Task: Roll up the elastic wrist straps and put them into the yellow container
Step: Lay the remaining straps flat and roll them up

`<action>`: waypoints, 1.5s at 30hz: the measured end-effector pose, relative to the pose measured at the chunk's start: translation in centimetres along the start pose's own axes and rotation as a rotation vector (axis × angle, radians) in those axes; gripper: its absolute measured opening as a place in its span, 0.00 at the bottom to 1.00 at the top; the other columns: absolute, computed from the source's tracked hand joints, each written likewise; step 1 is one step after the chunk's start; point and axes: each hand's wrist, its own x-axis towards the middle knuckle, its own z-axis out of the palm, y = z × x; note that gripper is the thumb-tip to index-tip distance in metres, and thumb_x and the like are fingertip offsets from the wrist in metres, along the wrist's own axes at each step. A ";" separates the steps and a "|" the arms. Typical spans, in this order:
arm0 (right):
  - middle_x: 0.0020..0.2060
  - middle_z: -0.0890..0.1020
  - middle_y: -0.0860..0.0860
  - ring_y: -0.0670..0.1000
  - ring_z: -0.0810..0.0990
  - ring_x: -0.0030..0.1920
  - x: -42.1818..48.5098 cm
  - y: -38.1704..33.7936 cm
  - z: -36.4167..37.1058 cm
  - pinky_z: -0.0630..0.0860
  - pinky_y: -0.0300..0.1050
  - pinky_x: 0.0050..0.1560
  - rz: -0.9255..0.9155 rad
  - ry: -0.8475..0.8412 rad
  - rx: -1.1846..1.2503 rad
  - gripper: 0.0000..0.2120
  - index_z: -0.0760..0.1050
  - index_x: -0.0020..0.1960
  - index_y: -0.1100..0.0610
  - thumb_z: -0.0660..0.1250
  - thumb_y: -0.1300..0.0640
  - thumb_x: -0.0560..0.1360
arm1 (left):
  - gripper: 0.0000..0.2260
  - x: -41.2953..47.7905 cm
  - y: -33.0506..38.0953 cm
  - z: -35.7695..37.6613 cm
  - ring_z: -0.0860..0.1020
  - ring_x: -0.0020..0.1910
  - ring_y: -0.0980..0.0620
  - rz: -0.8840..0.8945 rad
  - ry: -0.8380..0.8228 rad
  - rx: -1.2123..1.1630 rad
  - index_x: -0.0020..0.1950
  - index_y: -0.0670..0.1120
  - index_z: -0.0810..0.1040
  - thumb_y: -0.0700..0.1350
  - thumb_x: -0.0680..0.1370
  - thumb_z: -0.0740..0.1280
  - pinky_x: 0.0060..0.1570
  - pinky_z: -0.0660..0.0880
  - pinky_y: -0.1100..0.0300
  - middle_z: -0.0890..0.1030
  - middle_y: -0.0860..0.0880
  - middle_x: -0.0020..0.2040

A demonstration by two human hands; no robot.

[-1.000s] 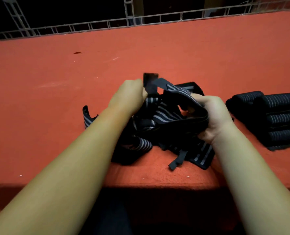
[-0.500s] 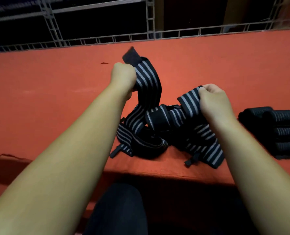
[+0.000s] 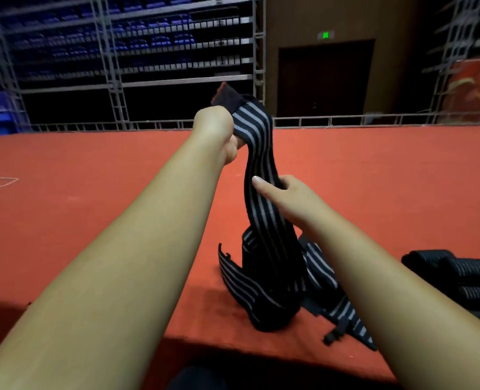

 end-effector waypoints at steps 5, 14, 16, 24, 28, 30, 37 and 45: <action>0.52 0.89 0.49 0.54 0.88 0.55 2.4 -2.0 1.0 0.84 0.53 0.58 -0.090 0.065 0.249 0.09 0.83 0.61 0.51 0.74 0.53 0.82 | 0.15 1.3 2.3 -1.2 0.85 0.50 0.47 0.152 0.053 0.349 0.69 0.41 0.79 0.44 0.88 0.59 0.46 0.83 0.57 0.82 0.49 0.58; 0.51 0.88 0.44 0.48 0.86 0.53 3.7 -4.2 1.7 0.80 0.49 0.56 -0.284 0.055 -0.081 0.08 0.83 0.61 0.47 0.73 0.49 0.82 | 0.13 4.3 -0.2 -4.5 0.88 0.48 0.46 0.343 -0.126 0.554 0.53 0.43 0.84 0.53 0.84 0.72 0.49 0.84 0.51 0.88 0.45 0.48; 0.50 0.88 0.44 0.48 0.85 0.52 3.4 -4.2 1.5 0.79 0.48 0.54 -0.334 0.043 -0.316 0.13 0.82 0.61 0.46 0.69 0.40 0.83 | 0.12 5.6 -0.2 -5.1 0.87 0.53 0.43 0.274 -0.037 0.445 0.60 0.46 0.81 0.53 0.84 0.71 0.54 0.85 0.47 0.88 0.45 0.53; 0.28 0.66 0.47 0.50 0.66 0.30 4.0 -1.4 0.7 0.62 0.49 0.36 -0.253 -0.081 -0.279 0.33 0.65 0.34 0.57 0.62 0.30 0.83 | 0.05 7.2 0.6 -6.7 0.81 0.45 0.49 0.452 0.238 0.397 0.57 0.52 0.75 0.50 0.85 0.69 0.45 0.78 0.54 0.84 0.51 0.51; 0.27 0.62 0.51 0.52 0.60 0.29 4.7 0.9 -0.8 0.56 0.50 0.35 -0.127 -0.045 -0.131 0.35 0.58 0.30 0.53 0.59 0.28 0.83 | 0.06 7.8 2.1 -6.6 0.80 0.47 0.52 0.560 0.297 0.403 0.57 0.51 0.74 0.50 0.84 0.69 0.45 0.76 0.59 0.81 0.56 0.49; 0.23 0.66 0.49 0.54 0.66 0.27 5.5 3.7 -2.6 0.62 0.50 0.35 -0.030 0.015 -0.327 0.39 0.65 0.27 0.56 0.54 0.26 0.82 | 0.07 8.6 4.0 -7.5 0.78 0.46 0.54 0.590 0.364 0.395 0.58 0.51 0.73 0.50 0.85 0.69 0.47 0.74 0.61 0.78 0.59 0.47; 0.63 0.83 0.45 0.49 0.79 0.66 6.3 2.1 -0.5 0.72 0.49 0.68 -0.117 -0.054 -0.322 0.37 0.82 0.68 0.52 0.54 0.25 0.81 | 0.10 10.4 3.4 -5.3 0.86 0.54 0.45 0.380 0.213 0.293 0.56 0.49 0.79 0.55 0.83 0.71 0.49 0.83 0.53 0.85 0.49 0.54; 0.57 0.87 0.55 0.58 0.87 0.54 5.4 -5.0 4.5 0.82 0.56 0.62 -0.028 -0.365 0.437 0.23 0.78 0.70 0.57 0.70 0.43 0.83 | 0.16 9.5 3.4 -4.0 0.85 0.52 0.47 0.202 0.170 0.149 0.71 0.44 0.75 0.48 0.85 0.69 0.56 0.84 0.49 0.82 0.48 0.53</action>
